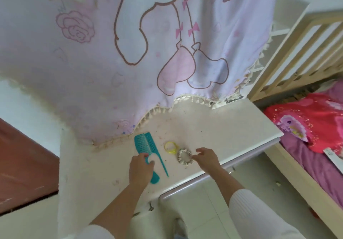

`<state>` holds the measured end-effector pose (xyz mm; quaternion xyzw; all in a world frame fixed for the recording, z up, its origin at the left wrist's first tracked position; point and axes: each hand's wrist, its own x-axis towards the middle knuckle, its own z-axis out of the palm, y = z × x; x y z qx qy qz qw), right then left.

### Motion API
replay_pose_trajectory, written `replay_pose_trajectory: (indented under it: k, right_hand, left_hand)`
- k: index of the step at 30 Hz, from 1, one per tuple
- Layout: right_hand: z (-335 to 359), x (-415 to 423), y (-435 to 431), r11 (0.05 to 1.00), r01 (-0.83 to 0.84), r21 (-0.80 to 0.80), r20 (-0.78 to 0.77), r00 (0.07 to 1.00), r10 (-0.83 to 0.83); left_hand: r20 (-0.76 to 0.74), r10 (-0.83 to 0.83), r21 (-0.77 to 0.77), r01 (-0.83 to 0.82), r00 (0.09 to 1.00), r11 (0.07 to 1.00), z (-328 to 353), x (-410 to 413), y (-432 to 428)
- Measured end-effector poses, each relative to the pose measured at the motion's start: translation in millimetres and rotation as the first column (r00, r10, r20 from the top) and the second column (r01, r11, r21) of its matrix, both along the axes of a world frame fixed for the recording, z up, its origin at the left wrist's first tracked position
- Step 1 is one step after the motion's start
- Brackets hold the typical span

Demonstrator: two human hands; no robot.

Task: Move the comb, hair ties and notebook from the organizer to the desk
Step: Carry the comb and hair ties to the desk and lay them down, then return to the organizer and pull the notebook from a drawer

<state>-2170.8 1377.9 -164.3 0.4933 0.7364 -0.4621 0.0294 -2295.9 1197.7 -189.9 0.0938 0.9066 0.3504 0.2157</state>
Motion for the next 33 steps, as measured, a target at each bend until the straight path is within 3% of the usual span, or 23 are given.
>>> replay_pose_trajectory:
  k: [4,8,11,16,21,28,33]
  right_hand:
    - [34,40,-23,0.988,0.120,0.098,-0.065,0.991,-0.114]
    - [60,115,-60,0.951,0.252,0.180,-0.068,0.968,-0.244]
    - [71,194,-93,0.903,0.353,0.246,-0.021,0.933,-0.360]
    - [89,347,-166,0.754,0.595,0.278,0.000,0.785,-0.620]
    - [99,499,-276,0.539,0.767,0.347,0.012,0.572,-0.820]
    - [103,694,-503,0.255,0.863,0.437,0.046,0.261,-0.964]
    - [113,799,-668,0.090,0.879,0.469,0.119,0.038,-0.992]
  left_hand:
    - [-0.117,-0.271,0.047,0.277,0.956,0.960,36,7,24]
    - [-0.199,-0.502,0.066,0.523,0.841,0.850,61,62,41]
    - [-0.303,-0.695,0.006,0.731,0.652,0.683,66,129,51]
    - [-0.426,-0.872,-0.006,0.963,0.242,0.270,81,284,49]
    - [-0.462,-0.880,-0.055,0.994,-0.105,-0.090,94,458,-6]
    - [-0.406,-0.781,-0.129,0.876,-0.475,-0.465,97,698,-187]
    - [-0.369,-0.626,-0.182,0.714,-0.687,-0.676,111,836,-327]
